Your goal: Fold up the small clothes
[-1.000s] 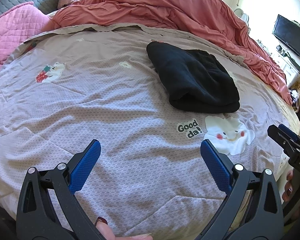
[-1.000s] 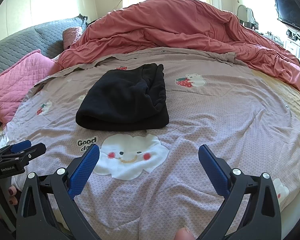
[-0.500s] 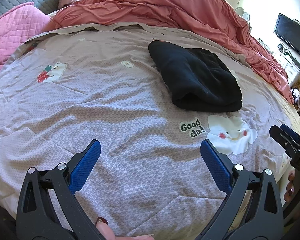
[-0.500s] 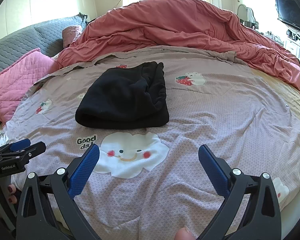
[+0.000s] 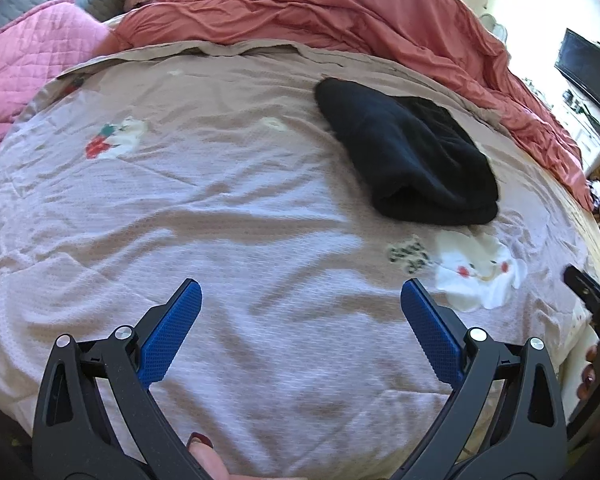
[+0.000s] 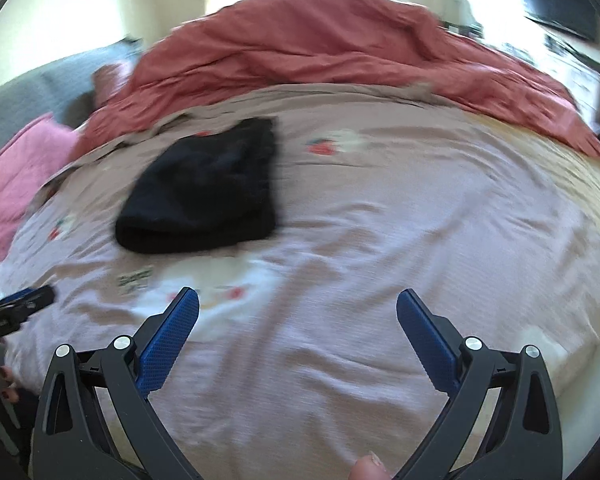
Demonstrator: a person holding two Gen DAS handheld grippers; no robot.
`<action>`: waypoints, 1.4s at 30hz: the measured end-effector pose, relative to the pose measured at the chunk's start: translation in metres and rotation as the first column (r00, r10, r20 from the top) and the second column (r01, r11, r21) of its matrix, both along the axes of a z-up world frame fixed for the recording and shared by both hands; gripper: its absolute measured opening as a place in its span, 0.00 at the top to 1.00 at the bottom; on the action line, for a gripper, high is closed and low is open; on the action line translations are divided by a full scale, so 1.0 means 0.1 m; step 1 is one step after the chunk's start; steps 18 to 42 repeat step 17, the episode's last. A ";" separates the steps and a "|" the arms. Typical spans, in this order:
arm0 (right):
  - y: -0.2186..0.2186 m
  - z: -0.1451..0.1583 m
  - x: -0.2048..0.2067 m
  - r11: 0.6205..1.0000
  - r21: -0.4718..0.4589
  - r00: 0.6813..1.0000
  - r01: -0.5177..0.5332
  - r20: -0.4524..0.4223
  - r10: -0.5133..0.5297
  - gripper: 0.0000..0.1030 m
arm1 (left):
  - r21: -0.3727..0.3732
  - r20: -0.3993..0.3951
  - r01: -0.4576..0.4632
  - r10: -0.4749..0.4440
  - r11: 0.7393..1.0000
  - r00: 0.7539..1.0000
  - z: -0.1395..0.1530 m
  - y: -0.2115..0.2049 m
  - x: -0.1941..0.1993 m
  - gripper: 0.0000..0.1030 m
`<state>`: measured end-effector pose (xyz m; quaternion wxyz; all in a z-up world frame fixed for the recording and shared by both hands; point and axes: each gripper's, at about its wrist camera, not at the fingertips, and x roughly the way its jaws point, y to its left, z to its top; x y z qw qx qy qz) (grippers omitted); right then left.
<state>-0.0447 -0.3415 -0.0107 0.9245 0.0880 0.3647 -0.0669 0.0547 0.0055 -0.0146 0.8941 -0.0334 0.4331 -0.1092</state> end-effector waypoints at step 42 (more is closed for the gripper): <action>-3.51 -0.73 -2.40 0.305 -0.024 0.296 0.952 -0.183 -0.938 0.04 | 0.194 -0.064 -0.648 0.669 0.736 0.741 -0.15 3.60 1.19 0.09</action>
